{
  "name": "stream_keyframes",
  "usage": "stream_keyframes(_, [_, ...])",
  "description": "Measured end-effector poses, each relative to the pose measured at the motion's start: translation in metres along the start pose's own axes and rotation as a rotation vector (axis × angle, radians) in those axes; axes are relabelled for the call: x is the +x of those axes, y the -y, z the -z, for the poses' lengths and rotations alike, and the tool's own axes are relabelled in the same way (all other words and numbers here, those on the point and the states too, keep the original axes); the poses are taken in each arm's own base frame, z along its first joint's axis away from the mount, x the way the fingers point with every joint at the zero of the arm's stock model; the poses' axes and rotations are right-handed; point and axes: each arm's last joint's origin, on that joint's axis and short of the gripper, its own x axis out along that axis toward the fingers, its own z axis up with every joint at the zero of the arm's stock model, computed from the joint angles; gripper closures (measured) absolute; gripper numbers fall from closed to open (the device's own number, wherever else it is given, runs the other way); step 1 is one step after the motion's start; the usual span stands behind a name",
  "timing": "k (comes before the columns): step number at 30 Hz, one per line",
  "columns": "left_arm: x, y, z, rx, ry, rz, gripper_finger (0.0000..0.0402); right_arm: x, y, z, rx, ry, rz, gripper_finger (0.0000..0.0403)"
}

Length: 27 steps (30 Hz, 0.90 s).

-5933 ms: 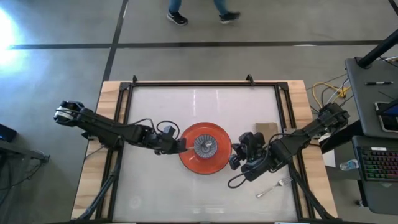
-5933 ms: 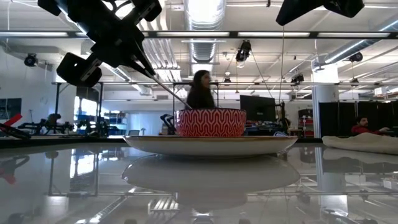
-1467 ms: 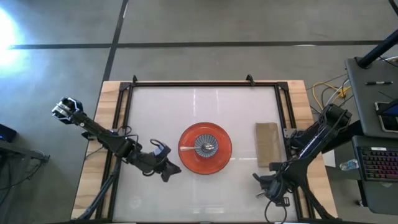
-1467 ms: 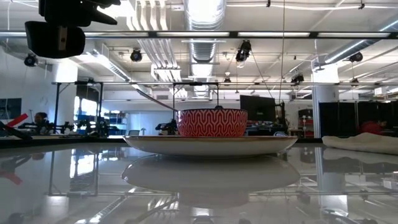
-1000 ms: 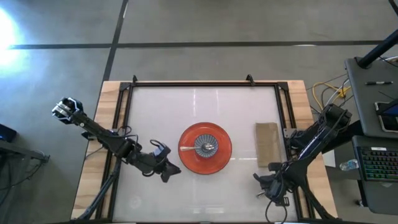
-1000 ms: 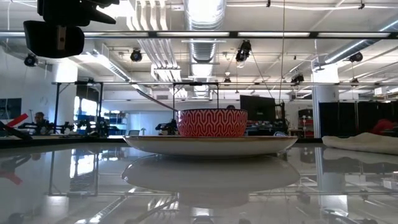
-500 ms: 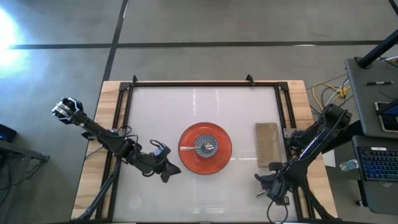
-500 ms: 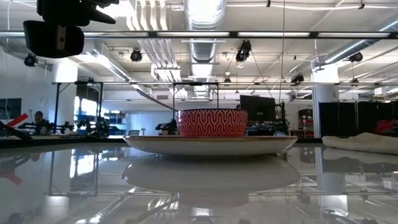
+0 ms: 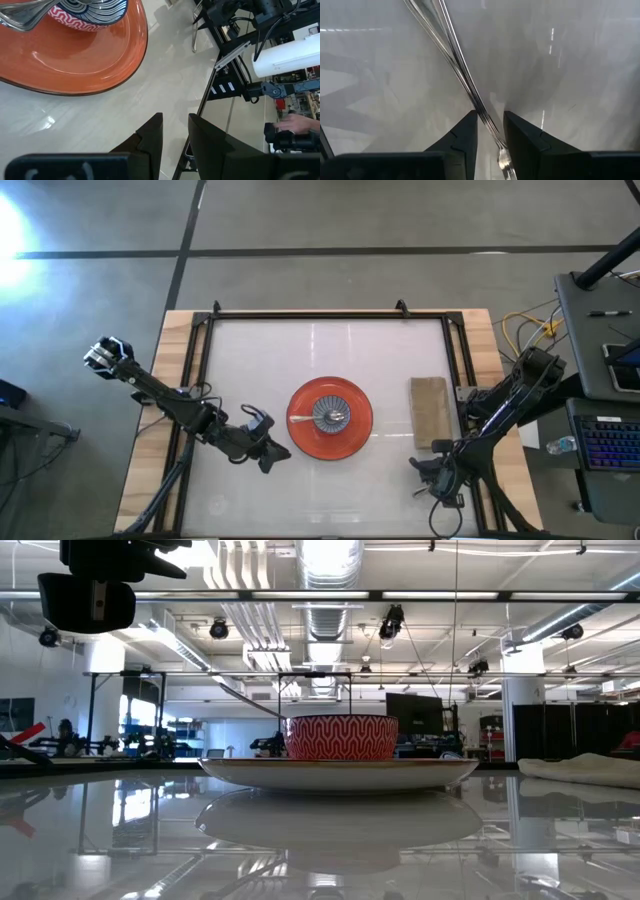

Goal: Set table place
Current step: Move the fork beside the plate

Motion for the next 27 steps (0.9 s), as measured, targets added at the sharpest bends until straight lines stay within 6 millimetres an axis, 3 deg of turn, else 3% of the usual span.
stream_keyframes(11, [0.0000, -0.0001, -0.0001, 0.000, 0.004, -0.002, 0.0324, 0.0010, 0.0009, 0.0001, 0.007, 0.008, 0.002, 0.0316])
stream_keyframes(27, [0.0000, -0.0002, -0.0004, 0.000, 0.014, -0.005, 0.0324, 0.0019, 0.0024, 0.0005, 0.055, 0.012, 0.014, 0.0374])
